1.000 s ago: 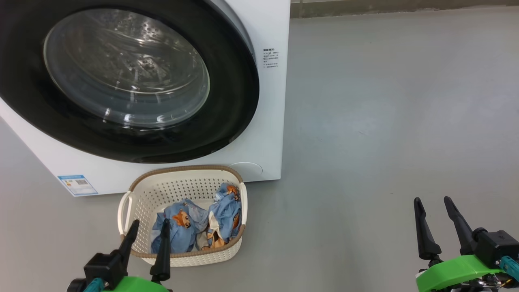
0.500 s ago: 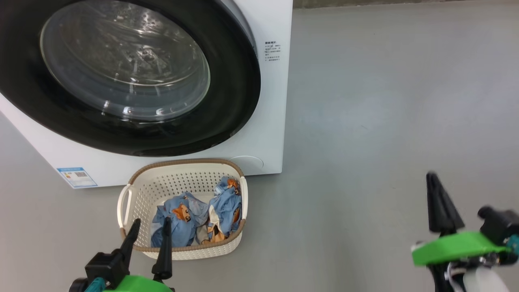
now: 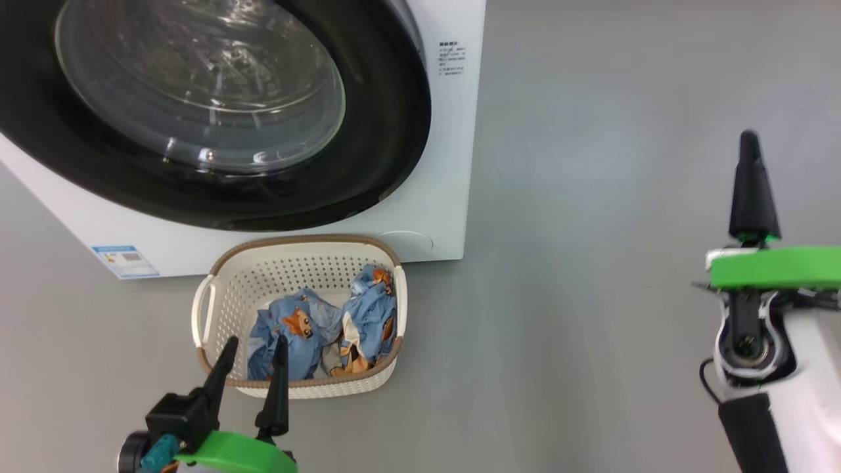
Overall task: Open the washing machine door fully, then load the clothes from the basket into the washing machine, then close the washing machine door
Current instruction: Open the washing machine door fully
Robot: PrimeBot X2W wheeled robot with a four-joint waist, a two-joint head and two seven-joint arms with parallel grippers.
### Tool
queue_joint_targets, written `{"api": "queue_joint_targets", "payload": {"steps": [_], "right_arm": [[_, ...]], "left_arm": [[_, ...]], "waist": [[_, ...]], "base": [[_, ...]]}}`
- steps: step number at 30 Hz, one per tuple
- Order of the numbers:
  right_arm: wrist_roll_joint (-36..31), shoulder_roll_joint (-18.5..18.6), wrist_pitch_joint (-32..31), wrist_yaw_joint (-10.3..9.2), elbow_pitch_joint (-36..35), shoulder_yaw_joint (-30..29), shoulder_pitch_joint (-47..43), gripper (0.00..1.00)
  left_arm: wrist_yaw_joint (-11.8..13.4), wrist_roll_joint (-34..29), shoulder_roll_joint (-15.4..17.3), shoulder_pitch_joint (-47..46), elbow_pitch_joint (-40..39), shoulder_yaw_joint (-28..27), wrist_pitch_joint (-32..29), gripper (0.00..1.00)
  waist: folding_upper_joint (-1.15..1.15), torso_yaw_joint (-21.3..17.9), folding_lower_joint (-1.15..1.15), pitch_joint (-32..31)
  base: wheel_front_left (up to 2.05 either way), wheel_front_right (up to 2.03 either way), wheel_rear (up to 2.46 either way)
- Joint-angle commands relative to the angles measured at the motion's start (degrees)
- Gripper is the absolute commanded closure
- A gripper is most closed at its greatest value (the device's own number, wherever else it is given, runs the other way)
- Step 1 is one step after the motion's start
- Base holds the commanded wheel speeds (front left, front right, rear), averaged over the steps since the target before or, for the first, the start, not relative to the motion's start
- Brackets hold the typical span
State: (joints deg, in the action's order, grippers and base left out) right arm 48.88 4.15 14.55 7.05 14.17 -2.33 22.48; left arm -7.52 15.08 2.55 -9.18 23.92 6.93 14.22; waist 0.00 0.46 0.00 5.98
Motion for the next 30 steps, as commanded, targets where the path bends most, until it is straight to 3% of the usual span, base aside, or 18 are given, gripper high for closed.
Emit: {"api": "queue_joint_targets", "payload": {"steps": [1,6,14,18,21,30], "right_arm": [[2.23,0.73,0.45,0.44,-1.3,1.16,2.73,1.0],[13.82,3.73,0.45,0.44,0.7,3.56,8.16,1.0],[29.22,11.69,-2.34,0.44,2.98,14.18,16.58,1.0],[34.84,14.37,-7.76,0.44,3.78,17.66,20.6,1.0],[39.83,15.76,-15.84,0.44,5.56,19.65,24.4,1.0],[45.52,15.23,-27.67,0.44,7.39,20.12,31.22,1.0]], "left_arm": [[0.03,0.34,0.45,-2.59,-1.81,-1.56,0.78,0.0],[0.03,0.54,0.39,-3.78,-2.01,-0.93,0.78,0.0],[0.03,1.56,0.34,-5.77,-3.17,0.68,0.78,0.0],[0.03,2.26,0.34,-6.88,-3.86,1.38,0.78,0.0],[0.03,2.9,0.33,-8.09,-4.28,2.08,0.78,0.0],[0.26,4.73,0.33,-10.71,-4.91,3.46,0.78,0.0]], "waist": [[0.0,0.65,0.0,0.66],[0.0,2.09,0.0,1.83],[0.0,4.82,0.0,5.74],[0.0,6.29,0.0,8.45],[0.0,7.65,0.0,11.11],[0.0,9.57,0.0,15.81]], "base": [[0.0,0.0,0.0],[0.0,0.0,0.0],[0.0,0.0,0.0],[0.0,0.0,0.0],[0.0,0.0,0.0],[0.0,0.0,0.0]]}}
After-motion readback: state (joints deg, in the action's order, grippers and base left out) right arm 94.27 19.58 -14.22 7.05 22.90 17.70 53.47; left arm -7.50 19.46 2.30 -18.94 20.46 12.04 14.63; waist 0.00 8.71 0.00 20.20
